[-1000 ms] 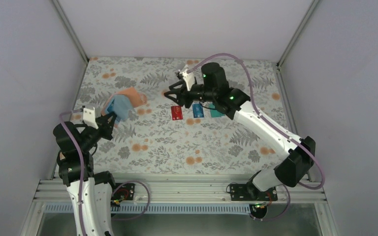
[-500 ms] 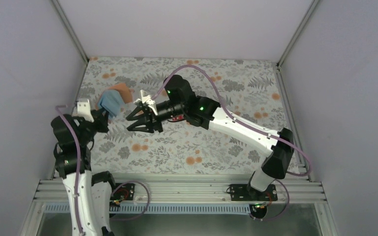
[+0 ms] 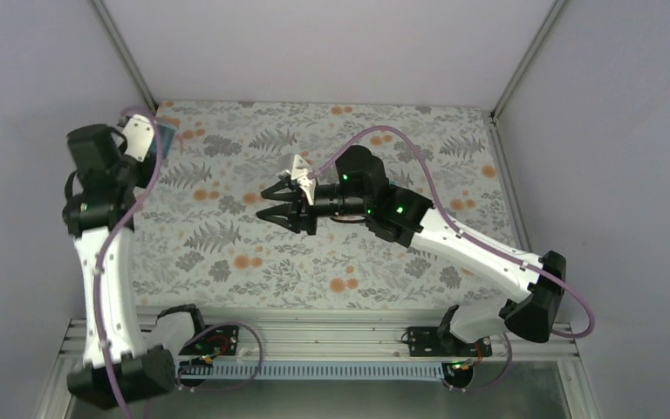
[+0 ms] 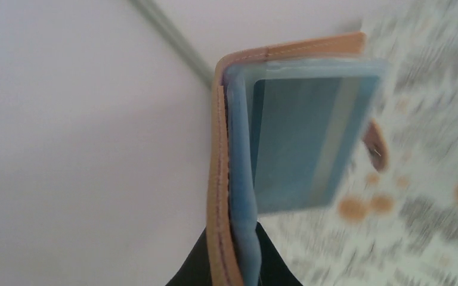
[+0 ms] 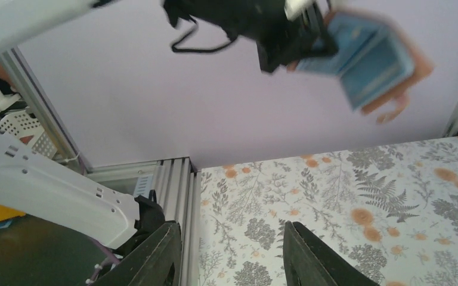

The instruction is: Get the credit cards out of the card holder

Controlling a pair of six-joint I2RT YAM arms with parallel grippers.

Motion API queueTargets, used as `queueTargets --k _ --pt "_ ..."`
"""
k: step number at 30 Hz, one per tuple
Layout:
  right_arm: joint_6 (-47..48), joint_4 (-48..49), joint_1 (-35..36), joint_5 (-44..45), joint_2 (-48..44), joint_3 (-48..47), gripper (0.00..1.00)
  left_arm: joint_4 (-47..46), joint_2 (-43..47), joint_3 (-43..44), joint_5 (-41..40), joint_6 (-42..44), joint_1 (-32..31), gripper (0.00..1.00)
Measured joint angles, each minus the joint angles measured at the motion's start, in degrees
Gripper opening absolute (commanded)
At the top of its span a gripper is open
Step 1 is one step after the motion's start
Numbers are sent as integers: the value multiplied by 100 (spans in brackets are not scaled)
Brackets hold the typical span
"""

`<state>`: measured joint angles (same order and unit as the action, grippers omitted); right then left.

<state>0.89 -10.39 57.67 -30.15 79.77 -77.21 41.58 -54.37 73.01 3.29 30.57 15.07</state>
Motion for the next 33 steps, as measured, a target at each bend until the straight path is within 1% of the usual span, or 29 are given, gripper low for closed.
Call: queueTargets --k 2,4,6,8,11,13,15,17,19,22,25,27,29,33 --pt "-33 52 -44 37 -13 4 45 352 -540 26 -599 214 -39 2" --pt "-66 81 -66 42 -13 35 45 713 -826 -7 -879 299 -83 2" --pt "-136 153 -76 15 -11 90 45 1021 -874 7 -898 293 -136 2" --pt "-247 299 -87 -125 15 131 44 1366 -861 173 -647 162 -184 2" --pt "-562 870 -103 -564 238 127 39 1596 -866 323 72 -166 -262 2" --pt "-911 1355 -109 -868 621 26 37 1722 -914 271 636 -417 -337 2" --pt "-1222 1676 -109 -975 1021 -107 37 1799 -994 195 1058 -608 -387 2" --pt "-1569 1915 -114 -1058 1473 -337 35 1849 -1067 166 1261 -750 -398 2" --pt "-1856 2050 -114 -1137 1993 -769 33 1862 -1102 164 1547 -866 -396 3" --pt "-2100 2118 -120 -1093 2531 -1290 34 1869 -1051 164 2282 -944 -396 2" --pt "-2216 2111 -170 -1045 2706 -1414 35 1869 -892 103 3047 -960 -396 2" --pt "-2232 2046 -264 -1034 2712 -1414 38 1873 -688 -42 3687 -938 -393 2" --pt "-2229 2026 -389 -1051 2693 -1405 38 1902 -507 -181 4297 -887 -393 2" --pt "-1843 1526 -684 -1394 2424 -1397 37 1923 -321 -361 5224 -765 -350 2"
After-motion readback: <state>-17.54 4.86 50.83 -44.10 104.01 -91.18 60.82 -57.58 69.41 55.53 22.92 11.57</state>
